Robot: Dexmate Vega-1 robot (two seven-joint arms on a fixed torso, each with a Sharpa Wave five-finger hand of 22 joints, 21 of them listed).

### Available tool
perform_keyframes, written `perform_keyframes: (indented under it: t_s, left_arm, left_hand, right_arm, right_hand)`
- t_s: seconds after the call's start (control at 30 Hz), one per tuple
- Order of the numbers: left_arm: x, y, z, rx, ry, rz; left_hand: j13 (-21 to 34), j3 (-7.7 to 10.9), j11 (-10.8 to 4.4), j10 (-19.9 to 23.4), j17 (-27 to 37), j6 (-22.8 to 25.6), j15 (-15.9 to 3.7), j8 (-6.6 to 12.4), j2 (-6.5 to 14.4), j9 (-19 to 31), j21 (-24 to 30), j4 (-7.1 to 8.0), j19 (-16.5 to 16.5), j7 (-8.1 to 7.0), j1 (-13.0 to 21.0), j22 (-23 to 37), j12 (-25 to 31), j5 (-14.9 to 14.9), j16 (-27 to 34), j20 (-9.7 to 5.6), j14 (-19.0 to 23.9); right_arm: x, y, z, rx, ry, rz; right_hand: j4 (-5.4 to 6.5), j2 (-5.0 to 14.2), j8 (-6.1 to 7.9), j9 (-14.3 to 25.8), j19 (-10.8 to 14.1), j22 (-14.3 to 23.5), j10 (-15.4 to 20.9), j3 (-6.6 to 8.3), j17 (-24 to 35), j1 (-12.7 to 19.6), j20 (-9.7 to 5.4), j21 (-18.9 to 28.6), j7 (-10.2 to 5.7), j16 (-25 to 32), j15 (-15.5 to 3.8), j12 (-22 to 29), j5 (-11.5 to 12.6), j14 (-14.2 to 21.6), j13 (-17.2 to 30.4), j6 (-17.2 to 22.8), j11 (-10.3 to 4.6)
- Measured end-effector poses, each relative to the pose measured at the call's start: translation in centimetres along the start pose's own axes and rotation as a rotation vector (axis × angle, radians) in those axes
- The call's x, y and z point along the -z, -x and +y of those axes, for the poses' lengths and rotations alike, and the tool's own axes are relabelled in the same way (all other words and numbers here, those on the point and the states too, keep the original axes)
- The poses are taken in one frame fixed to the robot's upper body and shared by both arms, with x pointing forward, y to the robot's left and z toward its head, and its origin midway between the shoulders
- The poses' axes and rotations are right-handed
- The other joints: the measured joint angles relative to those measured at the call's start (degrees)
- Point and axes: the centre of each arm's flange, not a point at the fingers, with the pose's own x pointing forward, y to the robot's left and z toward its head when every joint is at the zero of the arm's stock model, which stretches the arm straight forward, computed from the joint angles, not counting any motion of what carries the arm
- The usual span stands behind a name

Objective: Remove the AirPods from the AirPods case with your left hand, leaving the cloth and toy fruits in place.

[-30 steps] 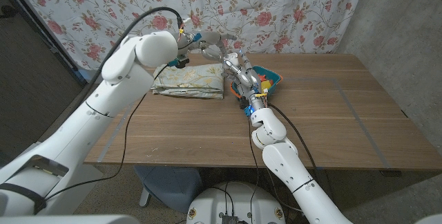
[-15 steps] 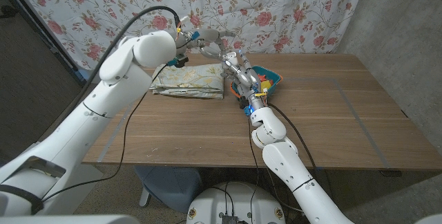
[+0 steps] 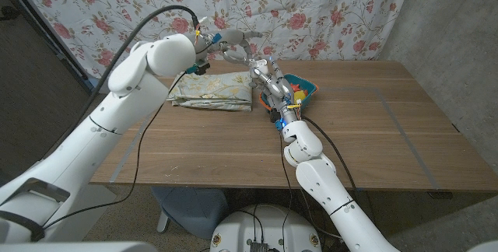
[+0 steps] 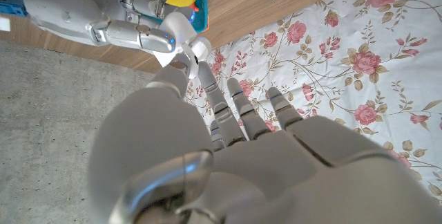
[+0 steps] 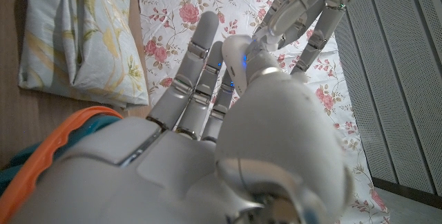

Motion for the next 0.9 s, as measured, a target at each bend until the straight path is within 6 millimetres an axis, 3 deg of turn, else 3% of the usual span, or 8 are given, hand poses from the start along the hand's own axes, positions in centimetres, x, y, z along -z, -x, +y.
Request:
perform_keyframes:
  t_s: [0.9]
  left_arm:
    - [0.6, 1.2, 1.0, -0.048, 0.015, 0.027]
  left_hand:
    - [0.4, -0.78, -0.31, -0.3, 1.4, 0.3, 0.02, -0.2, -0.3, 0.3, 0.0, 0.15, 0.5, 0.31, 1.1, 0.0, 1.9, -0.2, 0.9, -0.1, 0.0]
  right_arm:
    - [0.0, -0.3, -1.0, 0.034, -0.008, 0.002]
  right_hand:
    - [0.0, -0.02, 0.0, 0.0, 0.0, -0.2, 0.0, 0.0, 0.3, 0.0, 0.0, 0.6, -0.3, -0.2, 0.1, 0.2, 0.0, 0.1, 0.1, 0.3, 0.0]
